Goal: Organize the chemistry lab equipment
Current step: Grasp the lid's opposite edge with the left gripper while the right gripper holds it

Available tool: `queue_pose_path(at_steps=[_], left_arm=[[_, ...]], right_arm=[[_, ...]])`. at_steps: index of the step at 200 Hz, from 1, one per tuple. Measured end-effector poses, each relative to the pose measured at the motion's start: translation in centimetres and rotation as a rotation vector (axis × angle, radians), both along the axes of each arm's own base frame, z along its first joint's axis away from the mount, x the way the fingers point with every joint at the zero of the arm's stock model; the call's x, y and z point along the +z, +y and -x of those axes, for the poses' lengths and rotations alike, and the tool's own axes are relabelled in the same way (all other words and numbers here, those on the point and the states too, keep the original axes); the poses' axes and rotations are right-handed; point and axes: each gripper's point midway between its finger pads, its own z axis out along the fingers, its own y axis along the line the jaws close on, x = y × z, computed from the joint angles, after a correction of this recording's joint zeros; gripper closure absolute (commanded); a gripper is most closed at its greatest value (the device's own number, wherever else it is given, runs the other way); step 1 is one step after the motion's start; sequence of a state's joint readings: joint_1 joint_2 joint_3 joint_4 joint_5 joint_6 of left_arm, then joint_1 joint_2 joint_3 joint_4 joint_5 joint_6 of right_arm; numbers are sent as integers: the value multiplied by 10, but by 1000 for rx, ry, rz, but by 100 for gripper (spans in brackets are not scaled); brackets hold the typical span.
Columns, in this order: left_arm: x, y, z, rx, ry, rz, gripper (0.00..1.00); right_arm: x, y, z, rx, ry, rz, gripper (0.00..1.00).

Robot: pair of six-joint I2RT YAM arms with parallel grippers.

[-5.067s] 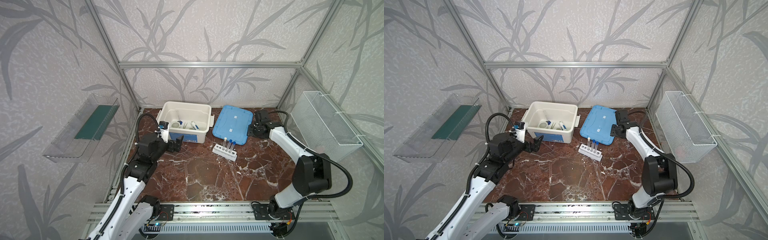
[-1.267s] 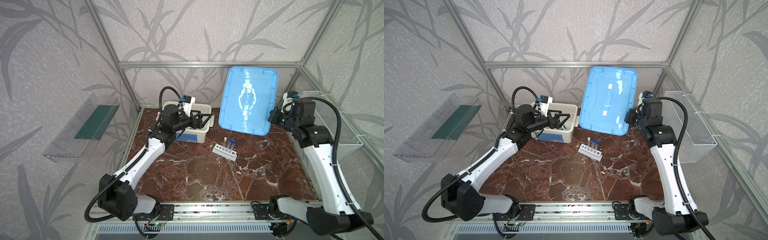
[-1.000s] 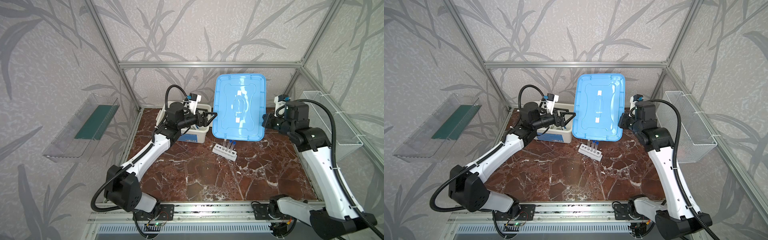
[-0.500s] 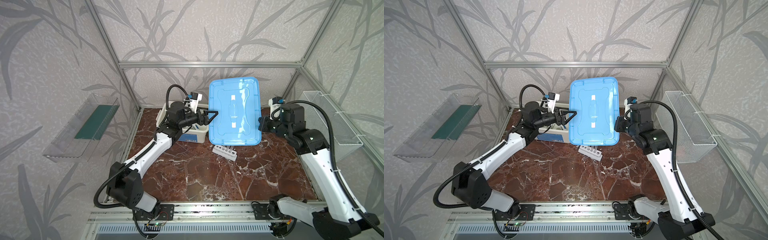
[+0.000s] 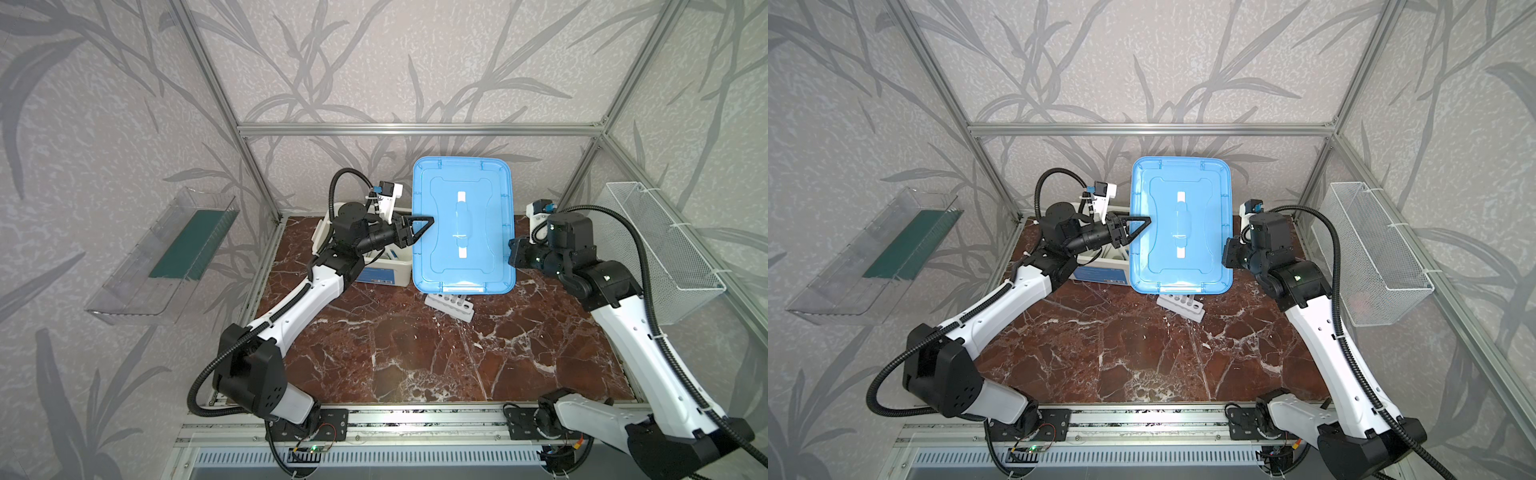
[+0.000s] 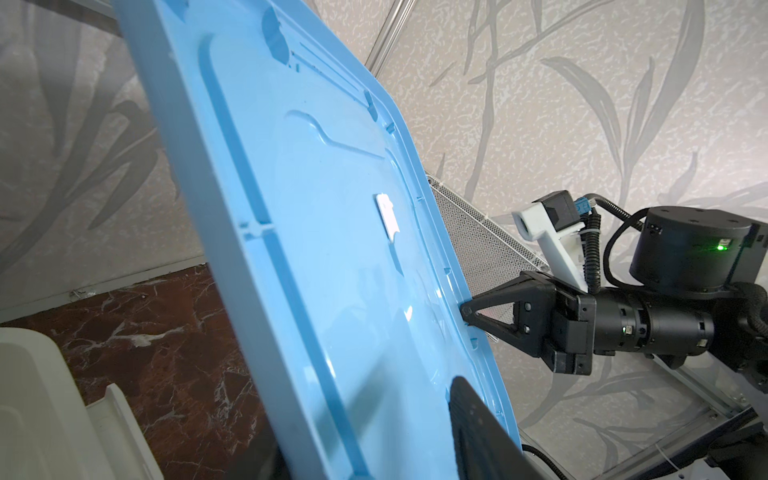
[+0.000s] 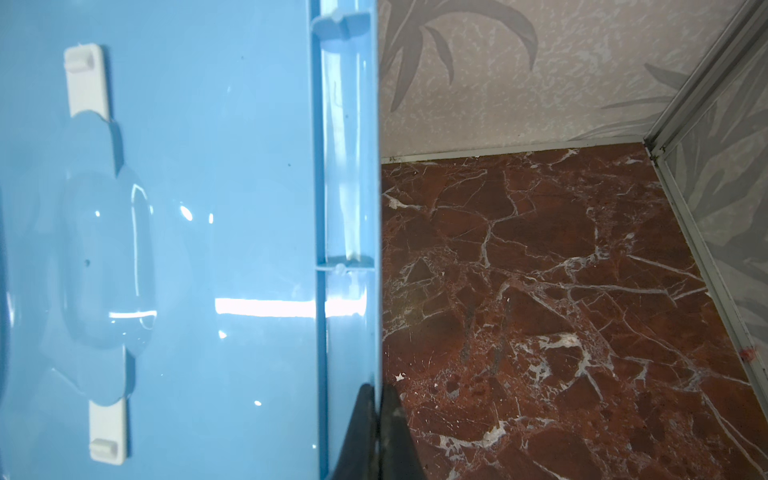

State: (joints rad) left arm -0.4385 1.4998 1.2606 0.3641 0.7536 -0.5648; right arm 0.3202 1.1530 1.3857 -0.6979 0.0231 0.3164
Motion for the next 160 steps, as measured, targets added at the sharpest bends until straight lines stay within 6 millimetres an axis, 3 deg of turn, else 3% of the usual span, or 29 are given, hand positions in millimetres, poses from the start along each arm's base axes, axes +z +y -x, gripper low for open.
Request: queue_pose_path(at_steps=[48, 127, 160], left_arm=[[4, 1, 2, 1, -6, 6, 63], [17, 8, 9, 24, -37, 3, 82], [17, 9, 12, 25, -42, -7, 90]], right_arm=[[-11, 6, -9, 9, 5, -3, 100], [-7, 17, -16, 29, -27, -6, 100], [-10, 18, -17, 28, -25, 2, 95]])
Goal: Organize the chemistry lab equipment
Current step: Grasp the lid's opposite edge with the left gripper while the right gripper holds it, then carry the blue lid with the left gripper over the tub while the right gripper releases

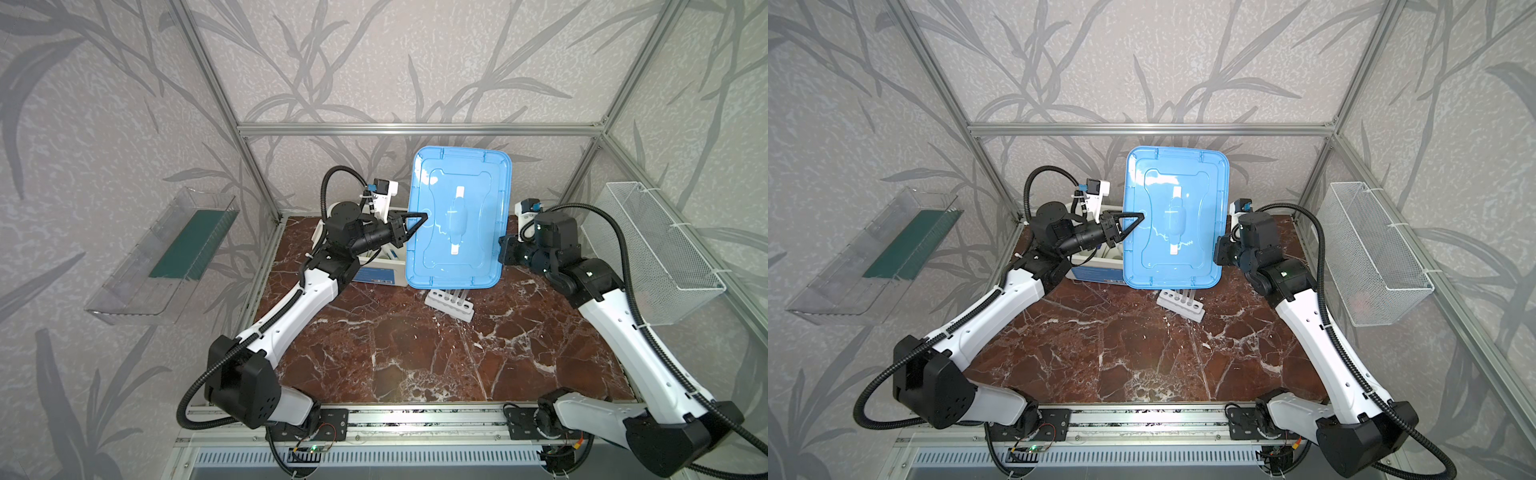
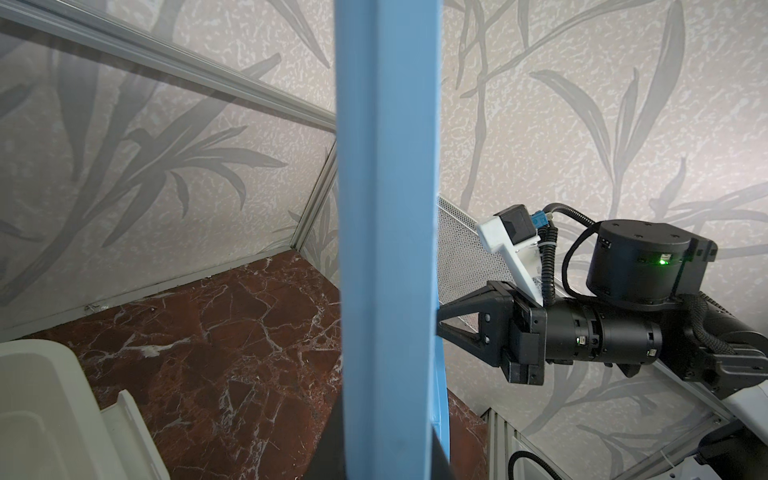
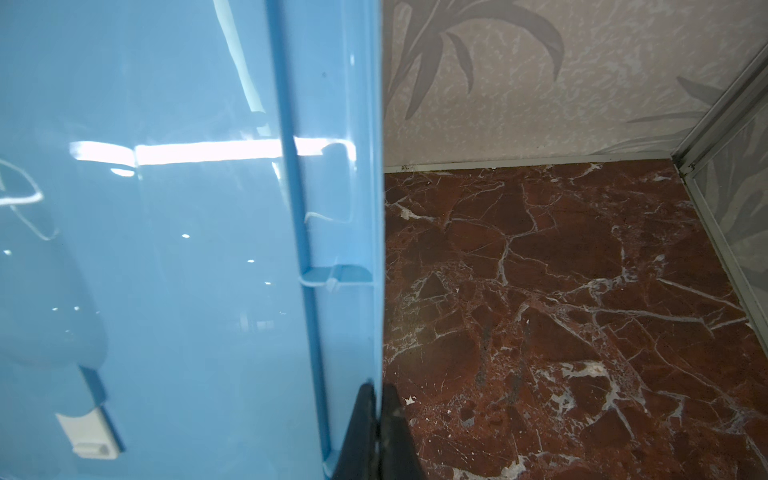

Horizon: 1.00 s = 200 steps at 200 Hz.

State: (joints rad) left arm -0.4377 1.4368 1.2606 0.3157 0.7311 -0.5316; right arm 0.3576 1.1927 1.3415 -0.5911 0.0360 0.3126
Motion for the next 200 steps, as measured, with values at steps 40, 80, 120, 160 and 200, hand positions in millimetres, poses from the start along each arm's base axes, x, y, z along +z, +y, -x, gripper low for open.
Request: queue_pose_path(at_steps=[40, 80, 120, 160, 200], left_arm=[[1, 3, 5, 6, -18, -28, 93], [-2, 7, 8, 25, -16, -72, 94], [11, 22, 9, 104, -68, -150, 94], [62, 61, 18, 292, -240, -277, 94], [110, 110, 38, 518, -436, -444, 92]], right_arm=[[-2, 3, -2, 5, 3, -1, 83], [3, 5, -5, 9, -22, -6, 61], [9, 2, -2, 11, -27, 16, 44], [44, -2, 14, 35, -95, 16, 36], [67, 11, 24, 117, -133, -40, 35]])
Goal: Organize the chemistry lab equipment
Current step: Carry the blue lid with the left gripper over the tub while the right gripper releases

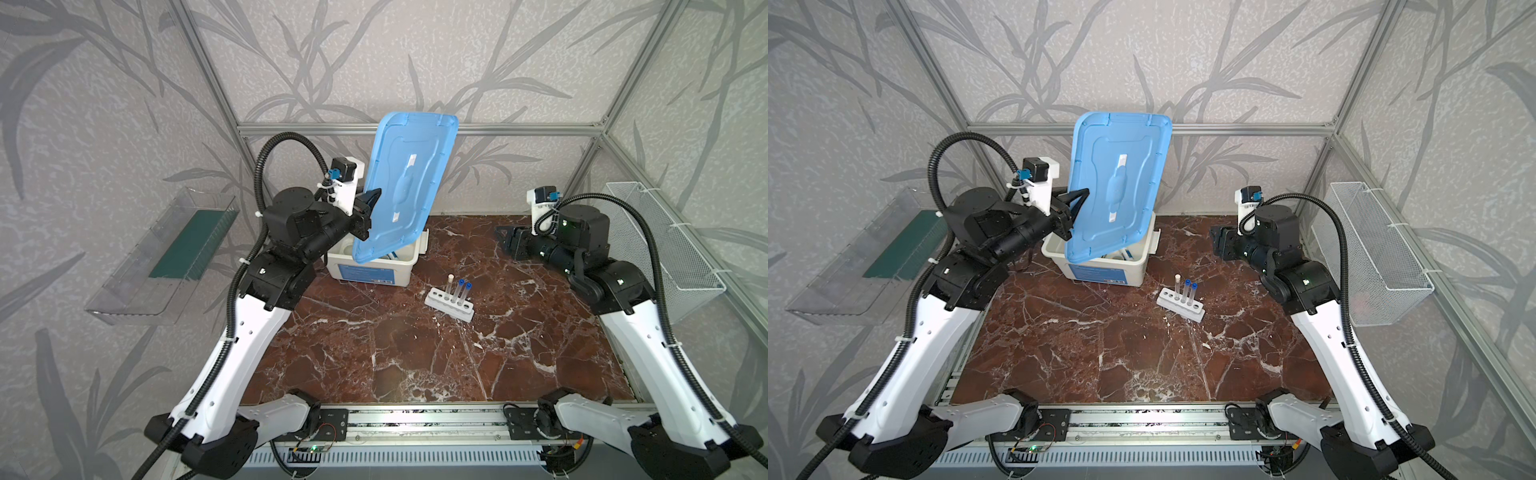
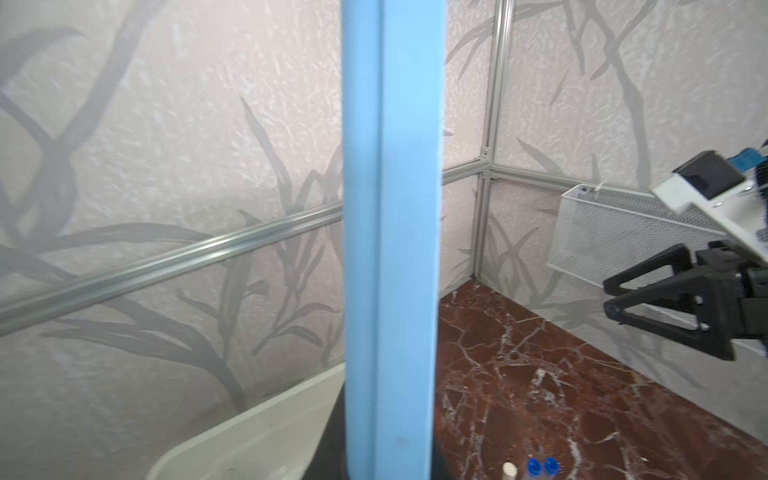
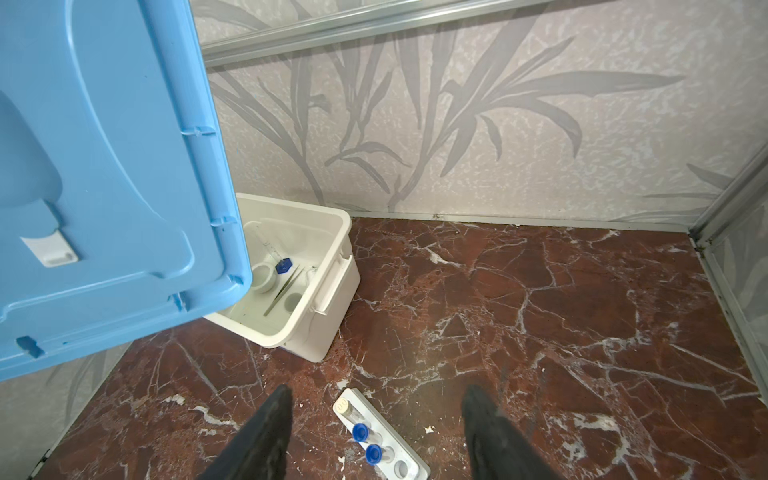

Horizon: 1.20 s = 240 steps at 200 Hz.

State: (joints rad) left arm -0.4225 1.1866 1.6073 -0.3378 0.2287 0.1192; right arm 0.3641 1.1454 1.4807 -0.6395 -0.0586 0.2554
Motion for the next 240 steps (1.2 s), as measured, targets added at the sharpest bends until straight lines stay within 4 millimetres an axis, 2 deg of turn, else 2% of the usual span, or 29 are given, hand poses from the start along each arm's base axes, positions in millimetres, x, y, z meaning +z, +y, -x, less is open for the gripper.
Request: queue_pose_path(at_steps=[14, 29, 72, 105, 135, 168, 201, 240], left_arm=[[4, 14, 2, 72, -39, -73, 92], [0, 29, 0, 152, -61, -166, 92], [-25, 63, -22, 366, -96, -501, 93], [-52, 78, -38, 474, -167, -749, 95], [-90, 73, -61, 491, -231, -976, 95], [-125, 61, -87, 474, -297, -1142, 95], [-154, 45, -105, 441, -350, -1222, 99], [-180, 26, -113, 408, -422, -1232, 99]], right_arm=[[-4, 8, -1, 36, 20, -15, 35], [-11, 17, -6, 67, 45, -30, 35], [-25, 38, -20, 133, 94, -86, 35], [-33, 47, -24, 161, 116, -112, 35], [-39, 49, -25, 169, 122, -118, 35], [-55, 50, -27, 171, 146, -117, 35], [-73, 49, -28, 160, 178, -119, 35], [-85, 45, -31, 146, 196, -124, 35]])
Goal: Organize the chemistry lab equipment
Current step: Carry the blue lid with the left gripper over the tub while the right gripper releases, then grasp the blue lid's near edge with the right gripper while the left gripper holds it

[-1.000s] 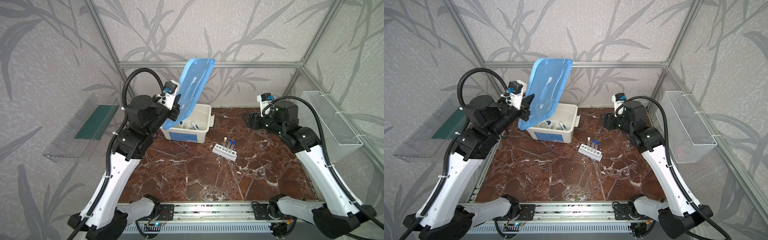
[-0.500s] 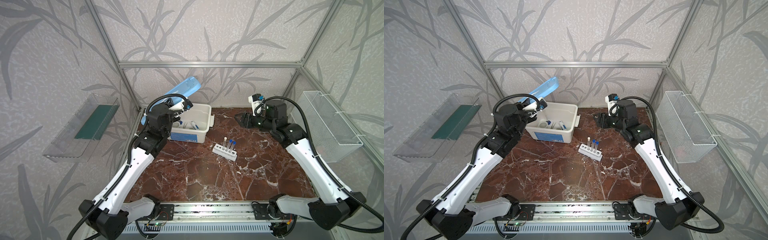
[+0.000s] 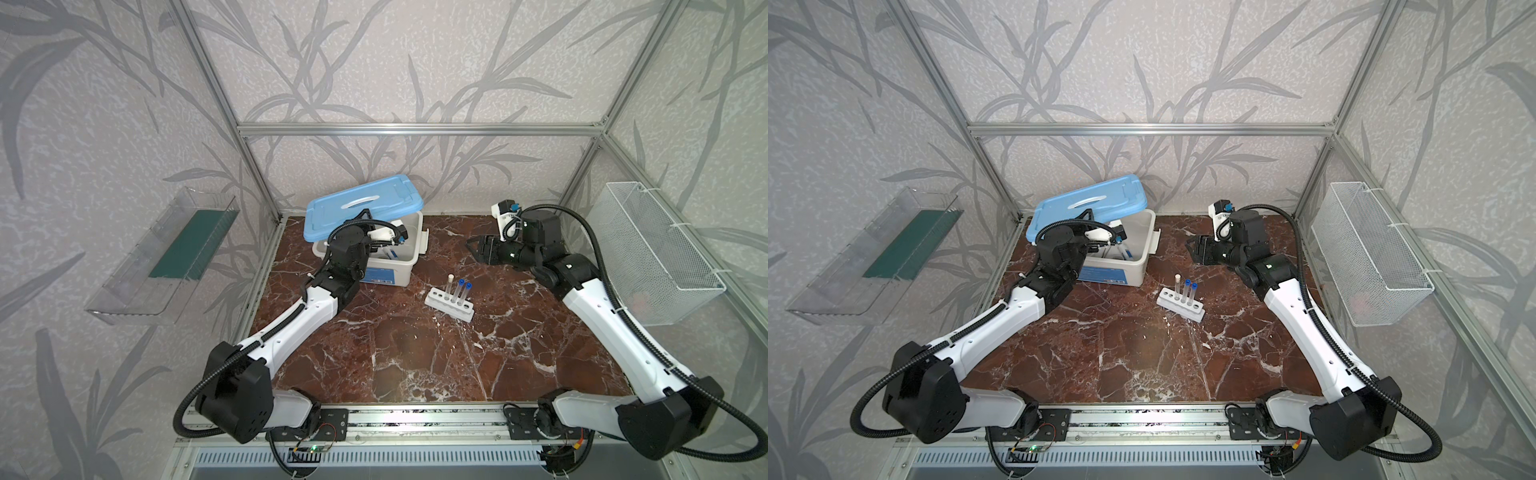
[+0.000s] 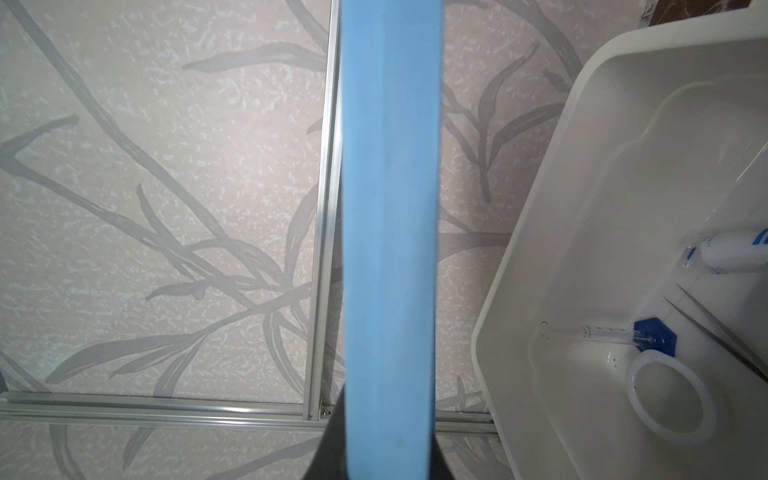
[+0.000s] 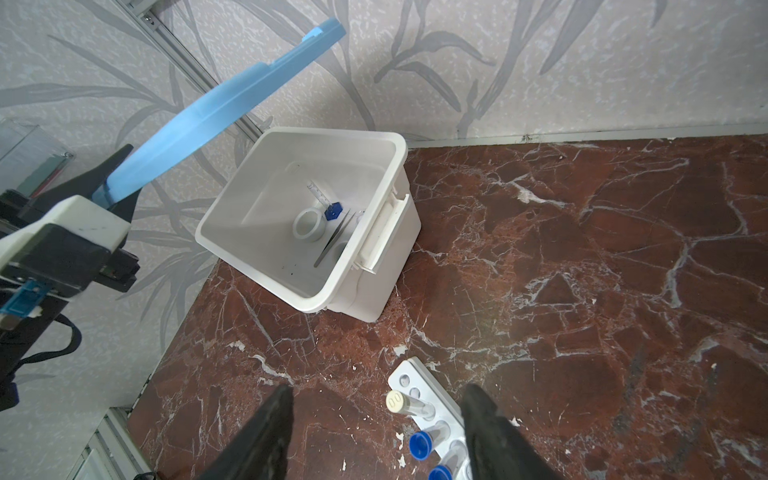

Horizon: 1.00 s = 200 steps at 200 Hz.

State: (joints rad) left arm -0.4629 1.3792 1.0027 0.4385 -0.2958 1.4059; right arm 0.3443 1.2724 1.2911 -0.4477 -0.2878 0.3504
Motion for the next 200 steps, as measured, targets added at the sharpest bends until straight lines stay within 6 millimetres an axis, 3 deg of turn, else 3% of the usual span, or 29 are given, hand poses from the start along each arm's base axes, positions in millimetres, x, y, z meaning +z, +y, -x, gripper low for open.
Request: queue_pose_path(at_steps=[67, 200], left_arm=[[-48, -24, -3, -82, 18, -25, 98], [-68, -29, 3, -120, 44, -64, 91]], right_arm=[[-10, -9, -1, -26, 14, -4, 36], [-17, -14, -2, -41, 24, -30, 37]])
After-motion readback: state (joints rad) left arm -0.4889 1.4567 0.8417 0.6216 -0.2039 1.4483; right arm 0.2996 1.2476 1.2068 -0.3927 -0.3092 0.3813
